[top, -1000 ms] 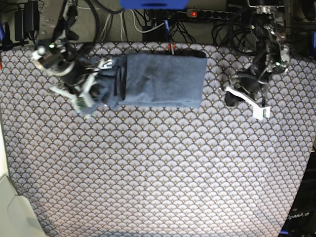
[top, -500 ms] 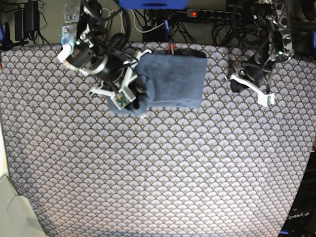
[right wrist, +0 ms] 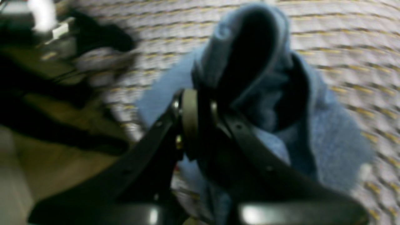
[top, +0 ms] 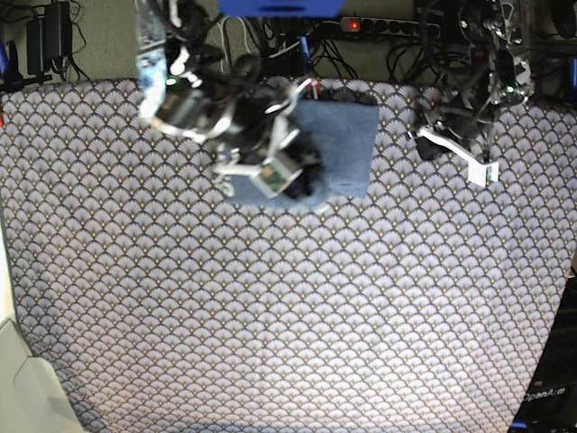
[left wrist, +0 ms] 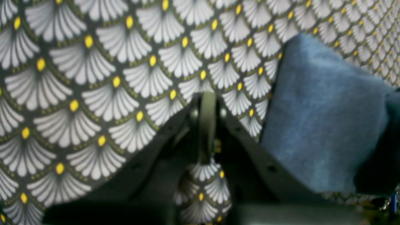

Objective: Fold the T-shirt properly
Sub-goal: 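Fold the strip end with the right gripper over onto the middle section, then press and adjust the folded bundle with the right gripper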

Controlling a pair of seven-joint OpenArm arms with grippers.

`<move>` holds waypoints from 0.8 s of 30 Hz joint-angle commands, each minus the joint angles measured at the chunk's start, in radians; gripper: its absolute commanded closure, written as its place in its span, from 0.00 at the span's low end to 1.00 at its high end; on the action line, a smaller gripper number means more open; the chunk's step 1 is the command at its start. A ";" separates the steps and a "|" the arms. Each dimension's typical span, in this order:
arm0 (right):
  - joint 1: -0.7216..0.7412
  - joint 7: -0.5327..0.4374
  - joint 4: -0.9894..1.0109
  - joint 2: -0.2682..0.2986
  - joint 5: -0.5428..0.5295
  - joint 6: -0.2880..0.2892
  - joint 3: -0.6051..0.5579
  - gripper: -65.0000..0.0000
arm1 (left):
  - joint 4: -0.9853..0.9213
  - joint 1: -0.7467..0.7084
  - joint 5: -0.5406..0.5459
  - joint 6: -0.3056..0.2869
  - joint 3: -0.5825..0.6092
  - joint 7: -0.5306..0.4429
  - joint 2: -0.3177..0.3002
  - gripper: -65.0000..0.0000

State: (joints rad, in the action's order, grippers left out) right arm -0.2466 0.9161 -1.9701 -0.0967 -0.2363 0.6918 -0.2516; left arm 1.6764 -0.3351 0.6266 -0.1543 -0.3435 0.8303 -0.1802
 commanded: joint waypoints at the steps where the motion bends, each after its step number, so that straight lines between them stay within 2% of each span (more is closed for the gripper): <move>1: 0.010 -0.030 -0.004 -0.008 -0.024 0.006 -0.025 1.00 | 0.018 -0.002 0.012 -0.009 -0.004 -0.013 -0.008 1.00; 8: 0.089 -0.030 0.133 -0.010 -0.025 0.006 -0.108 1.00 | 0.020 -0.023 0.012 -0.012 -0.004 -0.013 -0.008 1.00; 13: 0.142 -0.030 0.196 -0.011 -0.025 0.006 -0.116 1.00 | 0.064 -0.040 0.012 -0.012 -0.004 -0.013 -0.006 1.00; 18: 0.160 -0.030 0.223 -0.050 -0.021 0.006 -0.116 1.00 | 0.090 -0.052 0.012 -0.012 -0.002 -0.013 -0.006 1.00; 24: 0.198 -0.022 0.297 -0.060 -0.021 0.006 -0.117 1.00 | 0.090 -0.055 0.012 -0.012 -0.002 -0.013 -0.008 1.00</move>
State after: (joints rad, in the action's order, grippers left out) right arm -0.0628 0.9157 -1.6558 -0.1452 -0.2367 0.6922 -0.3653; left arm 1.7496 -0.3927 0.6296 -0.1608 -0.3431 0.8337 -0.1799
